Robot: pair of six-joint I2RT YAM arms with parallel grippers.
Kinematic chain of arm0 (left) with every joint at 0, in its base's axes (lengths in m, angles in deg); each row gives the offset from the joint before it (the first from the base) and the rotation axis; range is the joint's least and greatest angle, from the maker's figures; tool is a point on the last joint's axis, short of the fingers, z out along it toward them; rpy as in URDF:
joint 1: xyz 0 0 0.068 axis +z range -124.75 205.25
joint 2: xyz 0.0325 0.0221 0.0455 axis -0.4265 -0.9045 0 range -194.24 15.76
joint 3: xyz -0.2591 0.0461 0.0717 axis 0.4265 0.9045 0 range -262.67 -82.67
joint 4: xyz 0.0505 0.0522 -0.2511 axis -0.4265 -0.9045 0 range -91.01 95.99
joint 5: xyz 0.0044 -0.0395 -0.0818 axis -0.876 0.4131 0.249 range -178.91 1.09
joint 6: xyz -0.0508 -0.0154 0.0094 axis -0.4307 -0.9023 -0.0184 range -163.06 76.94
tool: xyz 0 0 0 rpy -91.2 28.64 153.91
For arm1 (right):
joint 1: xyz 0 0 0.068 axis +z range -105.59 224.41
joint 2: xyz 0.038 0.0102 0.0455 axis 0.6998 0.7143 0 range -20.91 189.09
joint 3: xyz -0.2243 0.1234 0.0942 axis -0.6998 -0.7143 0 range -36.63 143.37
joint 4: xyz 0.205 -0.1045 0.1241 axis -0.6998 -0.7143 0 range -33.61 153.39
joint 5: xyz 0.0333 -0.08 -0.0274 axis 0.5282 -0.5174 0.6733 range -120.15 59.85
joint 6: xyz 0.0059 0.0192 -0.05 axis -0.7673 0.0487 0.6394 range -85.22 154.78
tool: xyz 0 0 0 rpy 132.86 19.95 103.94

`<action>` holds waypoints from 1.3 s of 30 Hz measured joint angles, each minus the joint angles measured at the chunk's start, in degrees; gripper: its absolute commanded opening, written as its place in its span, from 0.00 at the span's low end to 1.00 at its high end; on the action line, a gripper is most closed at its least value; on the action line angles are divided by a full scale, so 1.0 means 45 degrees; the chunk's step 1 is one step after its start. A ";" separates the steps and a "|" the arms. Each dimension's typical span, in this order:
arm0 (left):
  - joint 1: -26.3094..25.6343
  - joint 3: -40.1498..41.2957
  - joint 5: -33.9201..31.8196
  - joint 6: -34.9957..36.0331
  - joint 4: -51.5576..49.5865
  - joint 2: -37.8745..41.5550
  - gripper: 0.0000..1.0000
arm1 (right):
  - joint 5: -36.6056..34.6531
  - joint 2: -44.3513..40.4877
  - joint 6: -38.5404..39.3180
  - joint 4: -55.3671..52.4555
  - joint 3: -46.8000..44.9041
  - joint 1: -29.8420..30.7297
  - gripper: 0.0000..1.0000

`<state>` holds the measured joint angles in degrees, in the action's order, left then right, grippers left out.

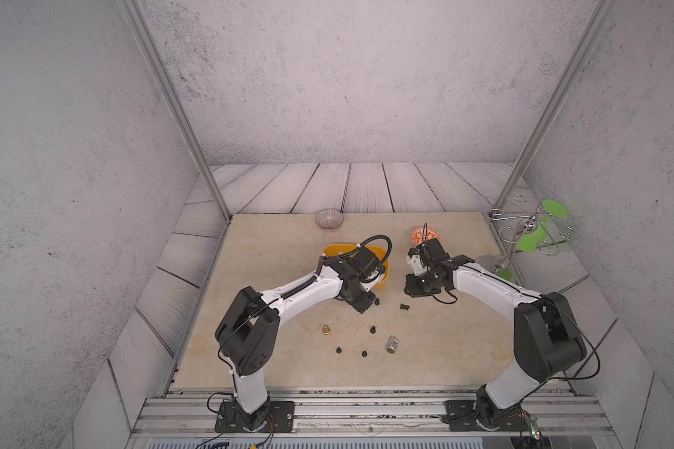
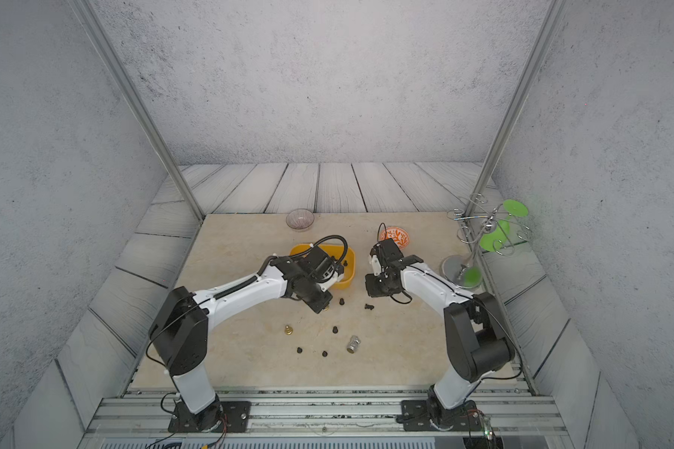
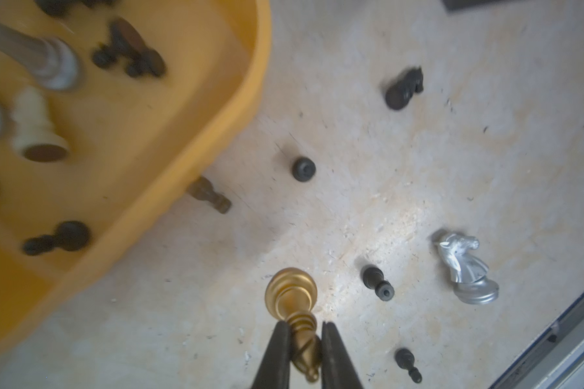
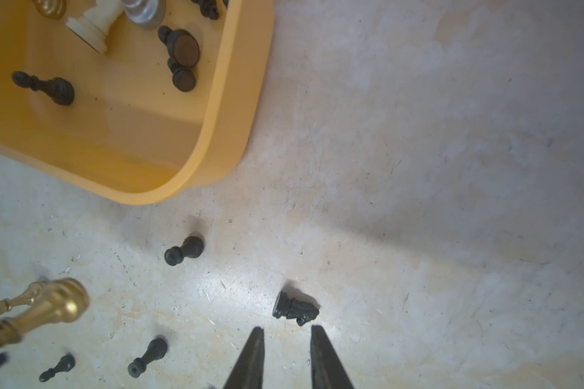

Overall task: Put the chess pieces into the storage box
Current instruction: Pick up the chess piece at the center of the board, then place the chess piece in the storage box.

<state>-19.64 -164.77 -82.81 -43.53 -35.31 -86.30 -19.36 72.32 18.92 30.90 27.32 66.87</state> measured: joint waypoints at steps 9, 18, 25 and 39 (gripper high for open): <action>0.2171 -0.2259 -0.0612 0.0355 0.0374 -0.0233 0.08 | 0.0010 -0.0015 0.0000 -0.0092 0.0000 -0.0068 0.26; 0.3220 -0.4192 -0.0840 0.0452 0.0622 -0.2681 0.08 | 0.0015 -0.0359 0.0000 -0.0277 0.0005 -0.0068 0.27; 0.3376 -0.5372 -0.0787 0.0461 0.0559 -0.4158 0.08 | 0.0010 -0.0364 0.0000 -0.0321 -0.0005 -0.0068 0.27; 0.3585 -0.6747 -0.0325 0.0379 0.0583 -0.5829 0.11 | 0.0005 -0.0369 0.0000 -0.0398 -0.0180 -0.0068 0.27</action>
<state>-3.51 -195.13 -84.27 -41.83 -32.69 -112.52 -19.34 70.66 18.92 29.11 26.51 66.56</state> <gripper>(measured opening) 0.161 0.265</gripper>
